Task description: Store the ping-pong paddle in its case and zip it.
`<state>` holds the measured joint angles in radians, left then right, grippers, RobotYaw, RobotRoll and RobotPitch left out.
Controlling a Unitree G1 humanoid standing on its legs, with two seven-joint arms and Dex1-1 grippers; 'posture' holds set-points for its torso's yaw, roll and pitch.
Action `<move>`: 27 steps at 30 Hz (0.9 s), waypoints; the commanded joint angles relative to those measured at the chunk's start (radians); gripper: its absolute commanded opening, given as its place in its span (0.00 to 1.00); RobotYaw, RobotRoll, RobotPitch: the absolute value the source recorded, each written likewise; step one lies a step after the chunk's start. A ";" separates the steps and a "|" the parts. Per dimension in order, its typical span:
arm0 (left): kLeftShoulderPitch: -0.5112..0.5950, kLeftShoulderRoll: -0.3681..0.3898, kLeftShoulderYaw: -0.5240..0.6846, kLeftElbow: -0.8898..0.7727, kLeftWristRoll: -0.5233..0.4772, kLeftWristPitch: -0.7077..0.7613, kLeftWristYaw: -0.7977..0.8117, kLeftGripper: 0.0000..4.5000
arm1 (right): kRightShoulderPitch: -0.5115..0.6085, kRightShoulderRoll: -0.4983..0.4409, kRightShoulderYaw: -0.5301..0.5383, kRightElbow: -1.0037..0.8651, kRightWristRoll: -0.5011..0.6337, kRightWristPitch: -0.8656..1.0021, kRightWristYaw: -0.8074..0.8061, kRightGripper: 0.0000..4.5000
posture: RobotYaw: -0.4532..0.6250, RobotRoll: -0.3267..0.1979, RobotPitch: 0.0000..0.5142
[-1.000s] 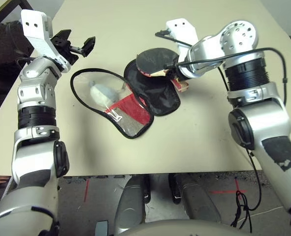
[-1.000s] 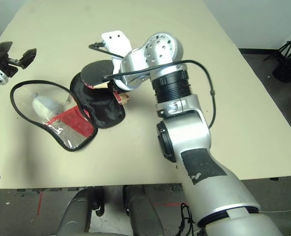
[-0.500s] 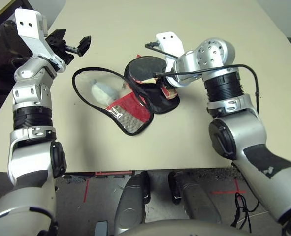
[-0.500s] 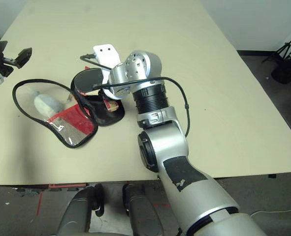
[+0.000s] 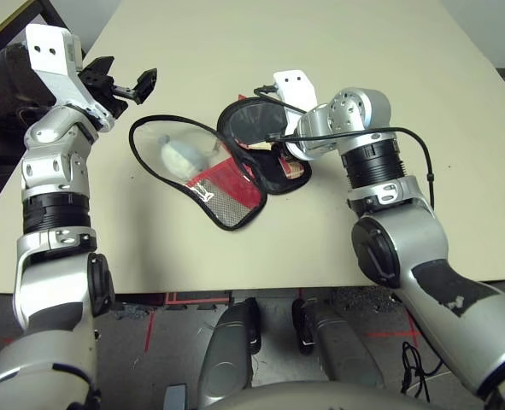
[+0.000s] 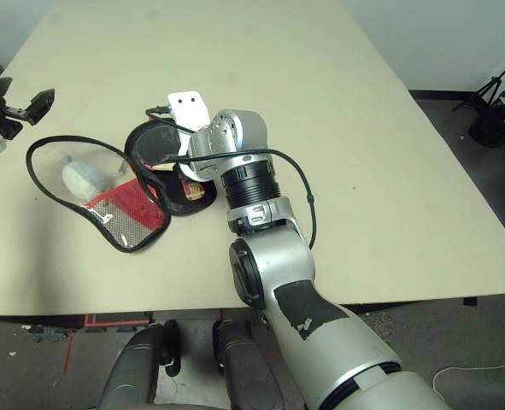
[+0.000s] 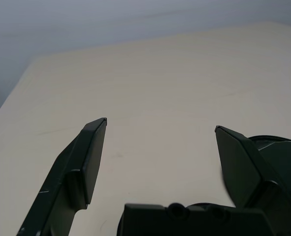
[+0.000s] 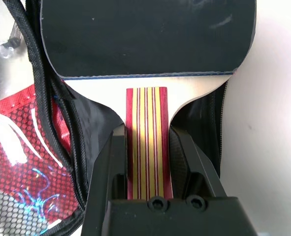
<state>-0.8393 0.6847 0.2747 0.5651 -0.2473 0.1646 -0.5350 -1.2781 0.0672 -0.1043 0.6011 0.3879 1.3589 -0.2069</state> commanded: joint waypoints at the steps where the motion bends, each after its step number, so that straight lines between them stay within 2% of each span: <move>1: 0.014 -0.005 0.005 -0.013 -0.006 0.015 0.003 1.00 | -0.003 0.009 0.021 0.036 -0.039 -0.064 0.049 0.27 | 0.38 0.62 0.36; 27: 0.057 -0.009 0.022 -0.075 -0.016 0.057 0.018 1.00 | -0.021 0.029 0.084 0.194 -0.195 -0.290 0.231 0.27 | 0.40 0.62 0.39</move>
<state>-0.8014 0.6722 0.2843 0.5077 -0.2537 0.2074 -0.5216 -1.2819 0.0850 -0.0265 0.7849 0.2007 1.0978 0.0083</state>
